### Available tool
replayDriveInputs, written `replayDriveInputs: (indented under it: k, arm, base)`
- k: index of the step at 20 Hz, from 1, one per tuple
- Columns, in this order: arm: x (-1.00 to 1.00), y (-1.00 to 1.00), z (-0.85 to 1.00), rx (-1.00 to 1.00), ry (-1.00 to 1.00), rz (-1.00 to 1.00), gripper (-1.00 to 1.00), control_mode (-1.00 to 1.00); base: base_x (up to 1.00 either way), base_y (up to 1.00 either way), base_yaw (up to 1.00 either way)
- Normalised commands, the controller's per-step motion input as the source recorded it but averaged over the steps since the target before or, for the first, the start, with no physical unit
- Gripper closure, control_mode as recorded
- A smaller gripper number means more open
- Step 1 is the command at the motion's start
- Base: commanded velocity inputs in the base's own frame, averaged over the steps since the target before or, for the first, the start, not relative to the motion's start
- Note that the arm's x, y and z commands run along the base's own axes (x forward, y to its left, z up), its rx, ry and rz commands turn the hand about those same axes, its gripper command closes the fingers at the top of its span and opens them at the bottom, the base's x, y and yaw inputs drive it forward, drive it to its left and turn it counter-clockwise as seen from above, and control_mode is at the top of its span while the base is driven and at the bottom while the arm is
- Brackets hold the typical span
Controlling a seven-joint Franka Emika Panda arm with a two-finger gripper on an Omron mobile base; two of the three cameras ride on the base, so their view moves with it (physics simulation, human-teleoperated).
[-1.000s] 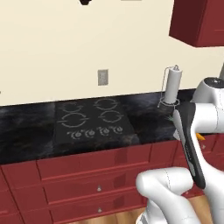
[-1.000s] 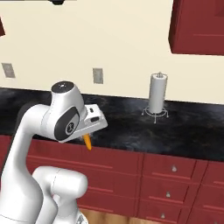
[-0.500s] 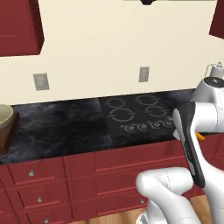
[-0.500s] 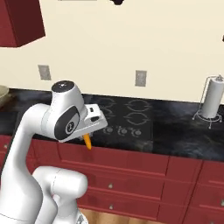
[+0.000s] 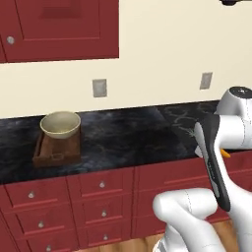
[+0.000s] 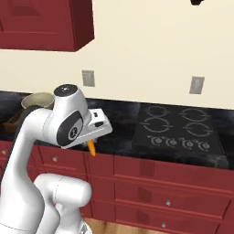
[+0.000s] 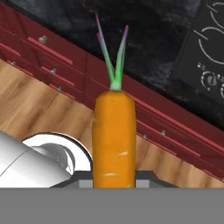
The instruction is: Place the two vegetables and bowl onto the tray for setting up a vegetable dip station.
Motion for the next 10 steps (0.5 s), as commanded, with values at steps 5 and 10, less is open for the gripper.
replayDriveInputs:
  k: [5,10]
  arm:
    - [0.0,0.0,0.0,0.0,0.0,0.0,1.0,1.0]
    - [0.0,0.0,0.0,0.0,0.0,0.0,1.0,1.0]
  base:
    - [0.0,1.0,0.0]
    - [0.05,1.0,0.0]
